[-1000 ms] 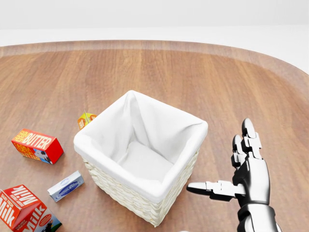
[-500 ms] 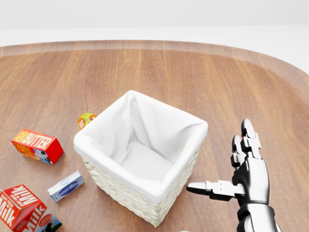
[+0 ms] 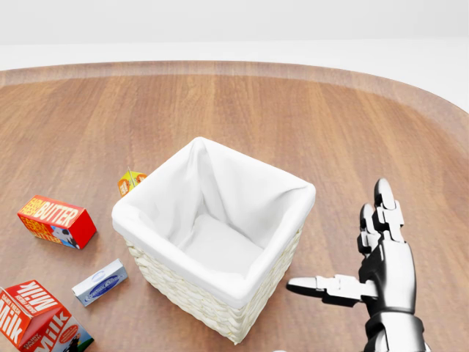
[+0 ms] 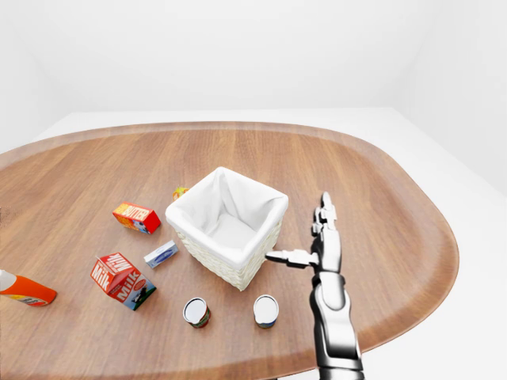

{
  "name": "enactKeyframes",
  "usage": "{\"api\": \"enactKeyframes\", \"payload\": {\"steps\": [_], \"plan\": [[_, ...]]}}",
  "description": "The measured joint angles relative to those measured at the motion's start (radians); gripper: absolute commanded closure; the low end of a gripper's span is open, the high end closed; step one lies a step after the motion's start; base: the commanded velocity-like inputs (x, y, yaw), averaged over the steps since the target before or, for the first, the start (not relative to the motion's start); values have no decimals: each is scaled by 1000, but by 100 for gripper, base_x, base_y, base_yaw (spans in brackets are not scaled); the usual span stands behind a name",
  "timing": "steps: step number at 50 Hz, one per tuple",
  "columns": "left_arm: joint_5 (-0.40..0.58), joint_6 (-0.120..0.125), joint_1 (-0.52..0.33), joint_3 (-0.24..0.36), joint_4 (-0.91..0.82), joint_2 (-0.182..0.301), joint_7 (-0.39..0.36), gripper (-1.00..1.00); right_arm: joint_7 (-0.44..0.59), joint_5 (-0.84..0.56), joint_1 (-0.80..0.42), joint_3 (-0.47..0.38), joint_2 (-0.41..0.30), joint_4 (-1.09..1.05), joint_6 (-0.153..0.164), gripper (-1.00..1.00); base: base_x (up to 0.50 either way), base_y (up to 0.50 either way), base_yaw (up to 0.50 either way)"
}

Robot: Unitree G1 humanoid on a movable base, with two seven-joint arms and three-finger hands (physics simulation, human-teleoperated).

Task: Pick up the alphabet soup, and put it in the basket.

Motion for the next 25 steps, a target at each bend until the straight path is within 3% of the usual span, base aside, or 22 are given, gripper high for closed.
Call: {"api": "enactKeyframes", "payload": {"steps": [12, 25], "plan": [[-4, 0, -1, -4, 8, 2, 1, -100, 35, 0, 48, -39, -14, -92, 107, -100, 0, 0, 0], [-6, 0, -1, -4, 10, 3, 4, -100, 116, -56, 99, -74, -22, -180, 107, -100, 0, 0, 0]]}}
